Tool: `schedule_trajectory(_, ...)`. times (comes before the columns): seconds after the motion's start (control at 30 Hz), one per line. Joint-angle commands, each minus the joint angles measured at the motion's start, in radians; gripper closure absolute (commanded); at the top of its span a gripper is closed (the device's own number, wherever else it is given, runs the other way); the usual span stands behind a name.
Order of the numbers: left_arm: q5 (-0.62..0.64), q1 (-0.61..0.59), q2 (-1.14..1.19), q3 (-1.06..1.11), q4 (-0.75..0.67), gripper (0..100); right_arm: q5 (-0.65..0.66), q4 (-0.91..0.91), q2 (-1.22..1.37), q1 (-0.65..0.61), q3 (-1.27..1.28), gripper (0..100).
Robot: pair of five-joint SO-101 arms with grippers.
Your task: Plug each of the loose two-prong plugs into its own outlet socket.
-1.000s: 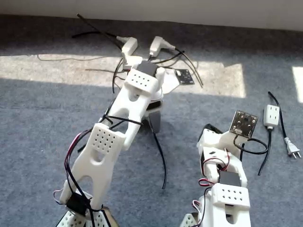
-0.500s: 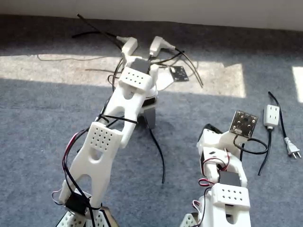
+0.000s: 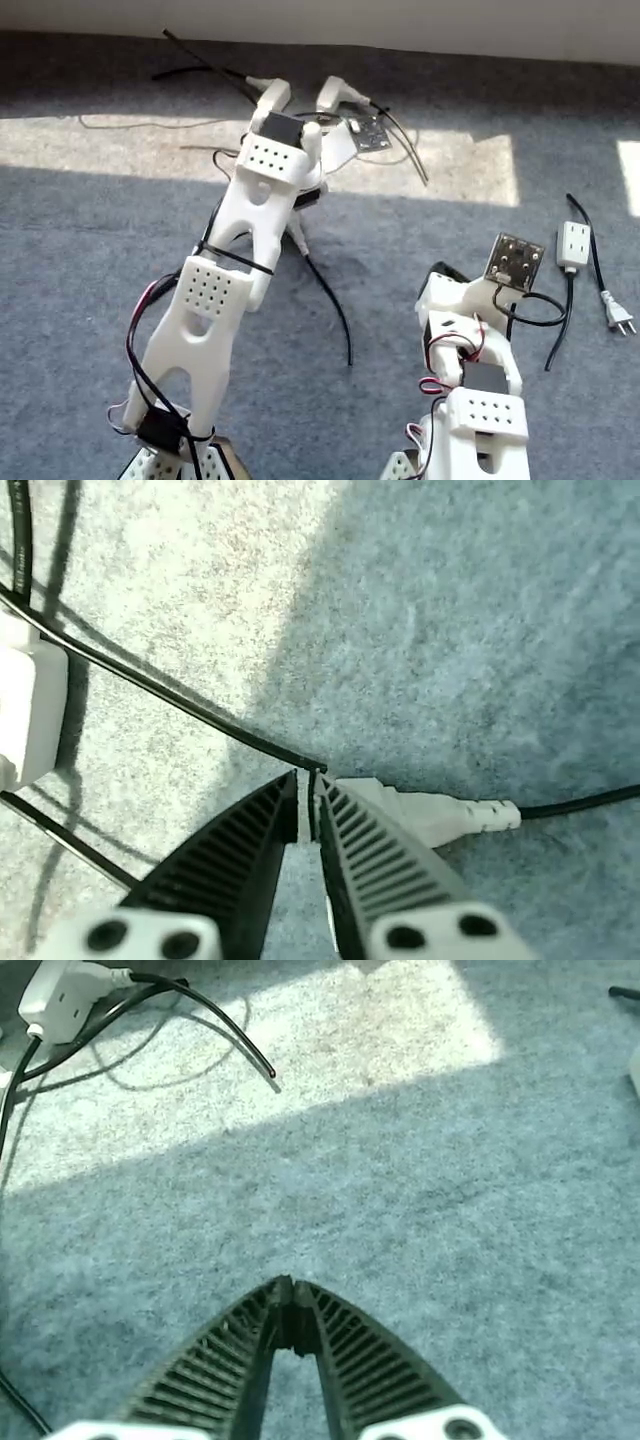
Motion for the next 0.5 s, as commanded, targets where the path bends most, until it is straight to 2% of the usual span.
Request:
schedule_trajectory(0.0,-0.002,-0.01,-0.018,-0.082,0.009,96,-0.009,-0.025,-0.01,-0.007,-0.002,99.1)
schedule_trajectory(0.1,-0.003,-0.031,-0.047,-0.11,0.011,91,-0.009,-0.025,-0.01,-0.007,-0.002,99.1)
schedule_trajectory(0.2,0.002,-0.044,-0.127,-0.077,0.015,74,-0.009,-0.025,-0.01,-0.007,-0.002,99.1)
schedule_trajectory(0.27,0.002,-0.05,-0.189,-0.002,0.015,66,-0.009,-0.025,-0.01,-0.007,-0.002,99.1)
schedule_trajectory(0.47,-0.006,-0.065,-0.38,0.329,0.015,68,-0.009,-0.025,-0.01,-0.007,-0.002,99.1)
